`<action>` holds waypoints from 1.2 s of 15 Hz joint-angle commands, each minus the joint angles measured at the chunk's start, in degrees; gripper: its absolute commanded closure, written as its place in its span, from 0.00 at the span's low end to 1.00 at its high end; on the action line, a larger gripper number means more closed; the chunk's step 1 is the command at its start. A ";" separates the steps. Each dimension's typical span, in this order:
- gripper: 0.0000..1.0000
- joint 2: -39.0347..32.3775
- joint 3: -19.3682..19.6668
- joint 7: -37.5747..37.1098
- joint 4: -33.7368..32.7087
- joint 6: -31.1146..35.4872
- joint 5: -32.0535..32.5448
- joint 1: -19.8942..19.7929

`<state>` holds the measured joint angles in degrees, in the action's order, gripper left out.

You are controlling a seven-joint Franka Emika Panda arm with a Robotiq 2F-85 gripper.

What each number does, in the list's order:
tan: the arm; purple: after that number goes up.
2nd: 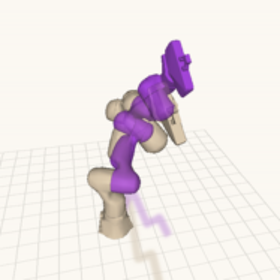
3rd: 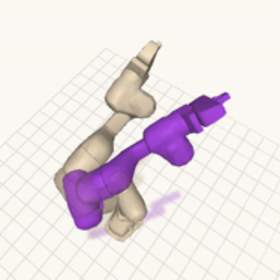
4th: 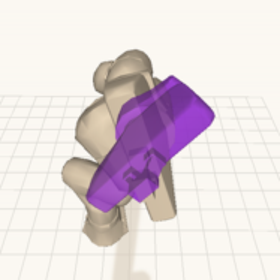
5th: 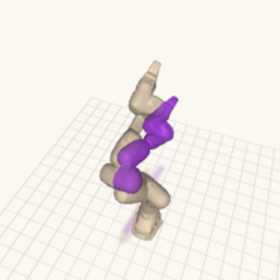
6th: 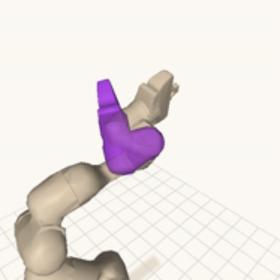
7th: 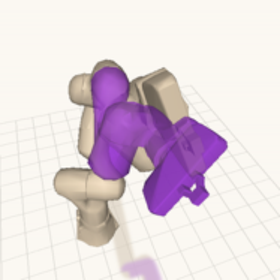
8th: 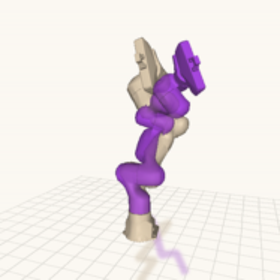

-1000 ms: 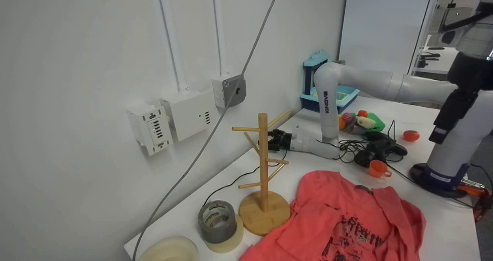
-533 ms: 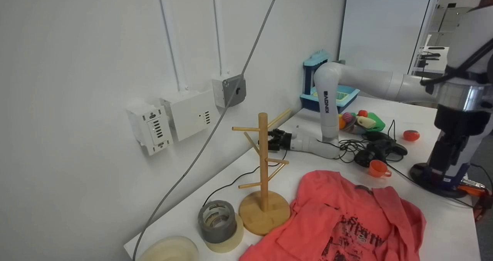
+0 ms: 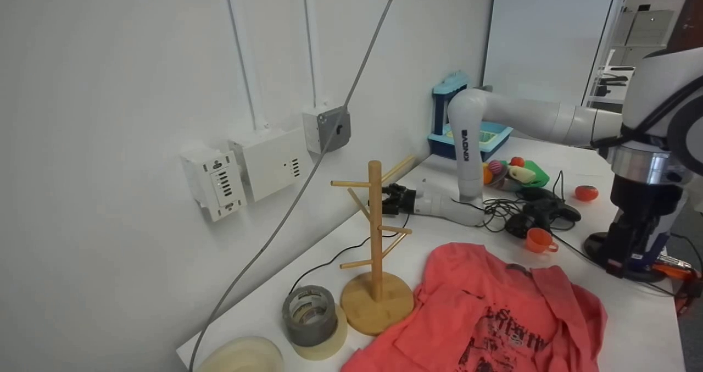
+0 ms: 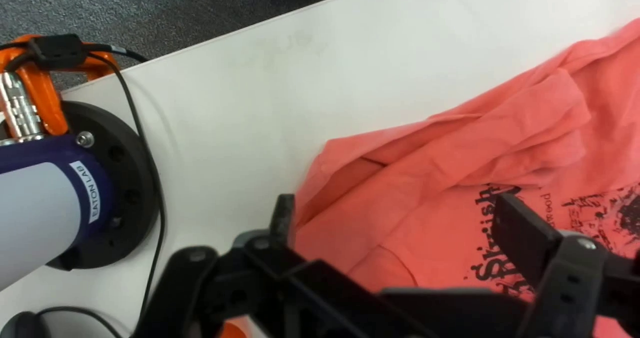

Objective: Fold the sweatshirt from top to bottom

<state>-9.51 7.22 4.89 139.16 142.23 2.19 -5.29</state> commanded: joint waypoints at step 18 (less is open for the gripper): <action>0.00 -15.15 -2.17 -0.60 -2.30 14.63 -9.87 -4.56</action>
<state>-24.85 5.80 3.97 136.51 156.75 -8.39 -9.00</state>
